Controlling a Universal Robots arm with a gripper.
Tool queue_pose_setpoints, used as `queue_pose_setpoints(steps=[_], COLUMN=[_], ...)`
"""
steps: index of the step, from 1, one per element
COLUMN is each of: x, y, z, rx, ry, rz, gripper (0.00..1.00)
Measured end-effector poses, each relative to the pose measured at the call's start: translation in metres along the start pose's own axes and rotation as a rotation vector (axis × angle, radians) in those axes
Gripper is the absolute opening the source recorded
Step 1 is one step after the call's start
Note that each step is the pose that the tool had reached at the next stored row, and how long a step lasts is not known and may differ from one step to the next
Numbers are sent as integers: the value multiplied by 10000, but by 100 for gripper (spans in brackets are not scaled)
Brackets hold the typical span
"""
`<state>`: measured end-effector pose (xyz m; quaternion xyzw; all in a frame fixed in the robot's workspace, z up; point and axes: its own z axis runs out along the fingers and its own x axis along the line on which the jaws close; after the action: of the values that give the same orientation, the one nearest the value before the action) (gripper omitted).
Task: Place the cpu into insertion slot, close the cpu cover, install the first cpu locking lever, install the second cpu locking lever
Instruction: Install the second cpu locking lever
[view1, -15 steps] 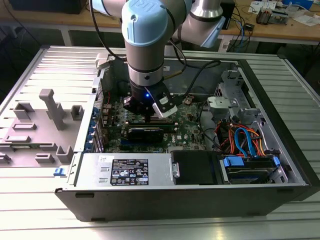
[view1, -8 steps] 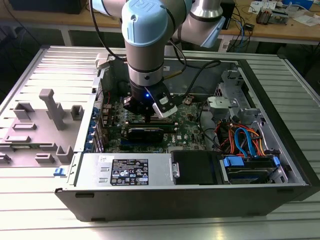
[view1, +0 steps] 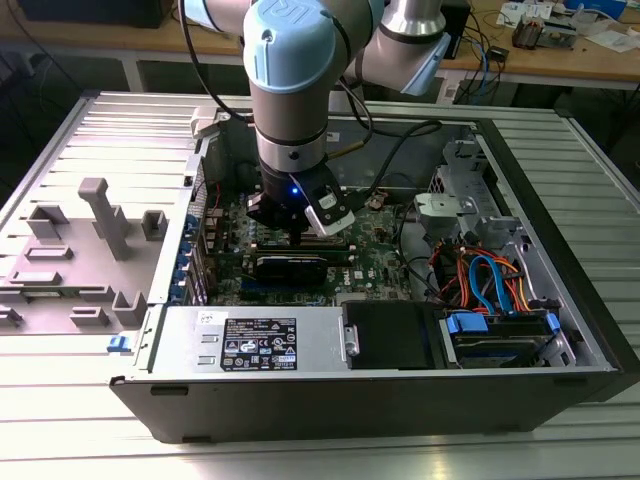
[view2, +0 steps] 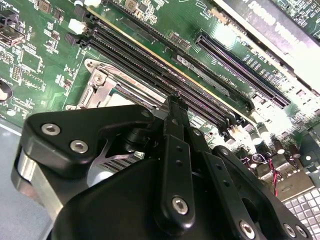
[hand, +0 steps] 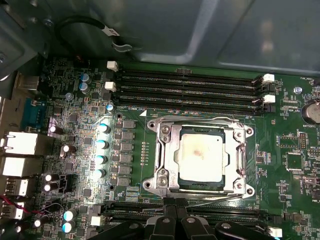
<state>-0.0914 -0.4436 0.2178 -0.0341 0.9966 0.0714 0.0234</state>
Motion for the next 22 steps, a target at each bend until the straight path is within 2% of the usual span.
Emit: queue_pose_setpoints(steps=[6,7,8,16,22], x=[5,17,110,147,162], y=[0,-6,-8,-31,-35], z=[2,9,35,33,59], rx=[-2,-46,-401,-421,-494], ry=[-1,3,-24,-24,-39], rz=[-1,-4,12,11,15], gripper=[11,11,11,11,11])
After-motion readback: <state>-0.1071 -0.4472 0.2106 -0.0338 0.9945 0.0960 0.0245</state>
